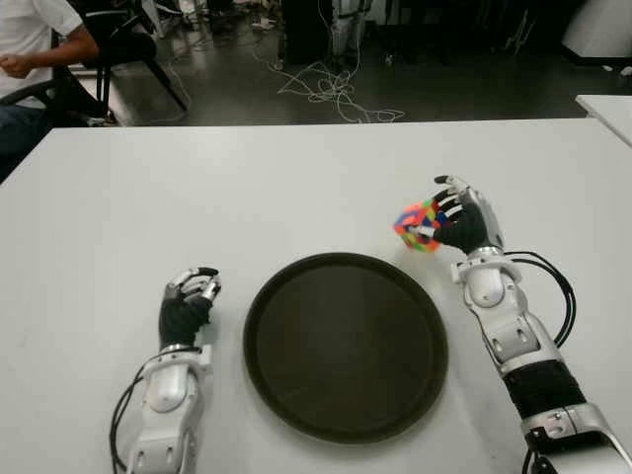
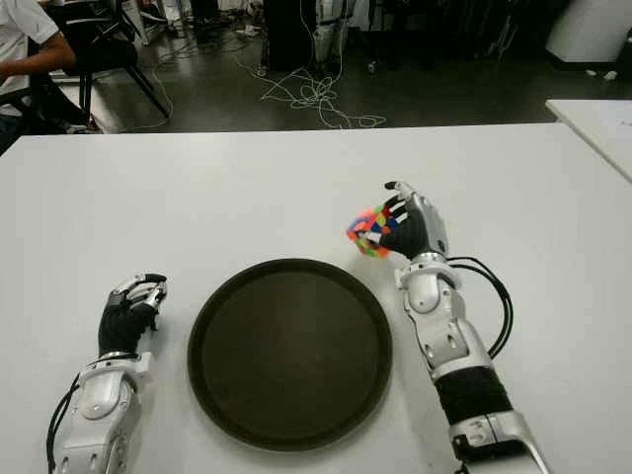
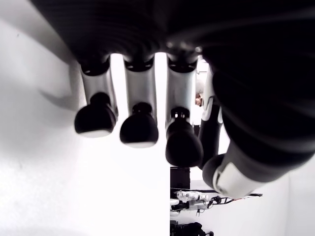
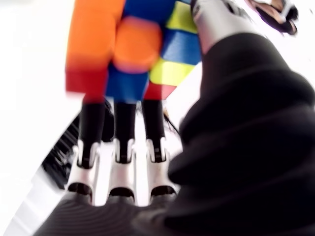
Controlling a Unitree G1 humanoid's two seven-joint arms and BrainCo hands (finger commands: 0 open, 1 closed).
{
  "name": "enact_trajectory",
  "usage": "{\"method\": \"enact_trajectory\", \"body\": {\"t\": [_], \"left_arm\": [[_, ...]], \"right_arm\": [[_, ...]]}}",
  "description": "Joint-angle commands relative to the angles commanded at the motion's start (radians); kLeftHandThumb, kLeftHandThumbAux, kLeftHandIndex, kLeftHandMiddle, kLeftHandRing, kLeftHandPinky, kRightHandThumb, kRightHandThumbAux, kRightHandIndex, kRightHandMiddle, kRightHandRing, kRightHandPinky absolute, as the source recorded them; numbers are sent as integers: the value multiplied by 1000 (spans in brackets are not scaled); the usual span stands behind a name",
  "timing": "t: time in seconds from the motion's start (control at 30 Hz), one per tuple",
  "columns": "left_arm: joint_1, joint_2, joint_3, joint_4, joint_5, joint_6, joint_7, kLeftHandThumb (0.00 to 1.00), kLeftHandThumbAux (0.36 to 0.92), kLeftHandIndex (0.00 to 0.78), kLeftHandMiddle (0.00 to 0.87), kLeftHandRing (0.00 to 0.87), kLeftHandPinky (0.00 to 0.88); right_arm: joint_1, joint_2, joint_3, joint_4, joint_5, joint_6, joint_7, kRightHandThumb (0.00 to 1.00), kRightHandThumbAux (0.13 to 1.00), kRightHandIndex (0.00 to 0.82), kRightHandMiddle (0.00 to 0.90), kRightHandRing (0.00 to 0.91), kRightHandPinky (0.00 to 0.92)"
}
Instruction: Pick up the Rubik's Cube and put it in the plate
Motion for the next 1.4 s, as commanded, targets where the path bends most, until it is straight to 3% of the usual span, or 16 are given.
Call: {"method": "enact_trajectory", "body": {"t": [0.3, 1.03, 1.4], "left_arm": [[2, 1, -2, -2, 1, -6, -2, 711, 704, 444, 824, 831, 828], [4, 12, -9, 6, 18, -24, -12, 709, 705, 443, 810, 817, 808], [-3, 14, 0, 21, 14, -22, -11, 711, 704, 444, 817, 823, 817]], "right_arm": [[6, 0, -9, 0, 13, -57, -9, 143, 888, 702, 801, 820, 810], [14, -1, -12, -17, 11, -92, -10, 215, 870, 684, 801, 813, 802], [49, 11, -13, -115, 16, -95, 6, 250, 861, 661, 783, 795, 788]]}}
